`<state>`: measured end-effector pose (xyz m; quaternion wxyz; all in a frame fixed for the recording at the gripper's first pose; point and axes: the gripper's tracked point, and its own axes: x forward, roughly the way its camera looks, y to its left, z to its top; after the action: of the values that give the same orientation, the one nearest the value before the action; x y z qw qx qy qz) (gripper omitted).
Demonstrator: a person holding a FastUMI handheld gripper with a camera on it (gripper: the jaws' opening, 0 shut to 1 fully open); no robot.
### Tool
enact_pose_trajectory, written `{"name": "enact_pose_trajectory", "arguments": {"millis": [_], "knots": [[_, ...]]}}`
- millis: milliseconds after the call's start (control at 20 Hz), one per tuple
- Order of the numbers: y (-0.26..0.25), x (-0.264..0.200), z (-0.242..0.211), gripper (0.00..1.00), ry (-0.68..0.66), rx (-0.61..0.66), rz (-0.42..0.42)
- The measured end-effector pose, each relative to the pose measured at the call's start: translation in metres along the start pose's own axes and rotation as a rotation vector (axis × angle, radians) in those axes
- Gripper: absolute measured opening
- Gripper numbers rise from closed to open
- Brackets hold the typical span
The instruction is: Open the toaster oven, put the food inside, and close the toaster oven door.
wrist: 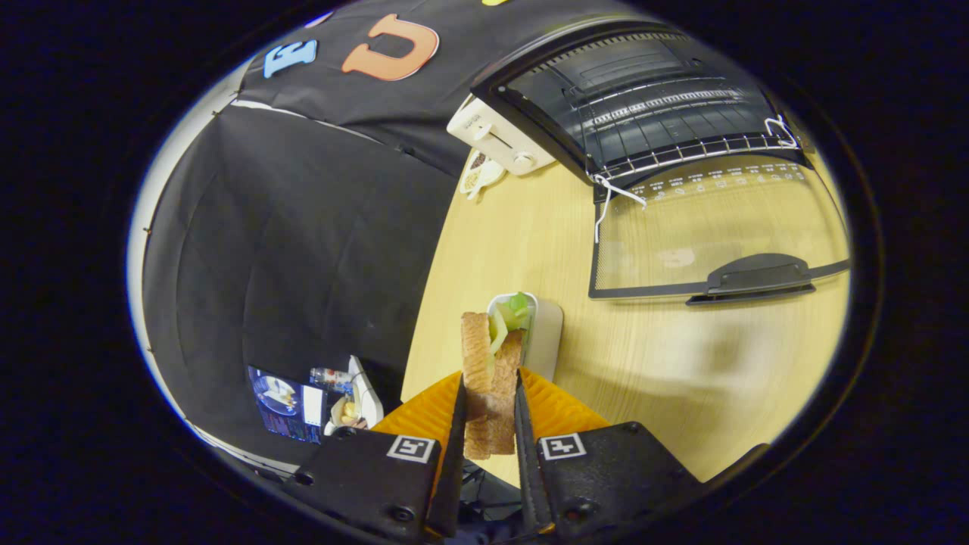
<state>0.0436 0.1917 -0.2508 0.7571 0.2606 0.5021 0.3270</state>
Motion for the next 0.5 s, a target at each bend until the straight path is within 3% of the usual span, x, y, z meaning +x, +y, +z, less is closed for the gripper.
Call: {"name": "enact_pose_trajectory", "arguments": {"millis": [250,500], "knots": [[0.016,-0.027,0.036,0.37,-0.157,0.166,0.144],[-0.035,-0.066,0.100,0.37,-0.559,0.399,0.129]]}}
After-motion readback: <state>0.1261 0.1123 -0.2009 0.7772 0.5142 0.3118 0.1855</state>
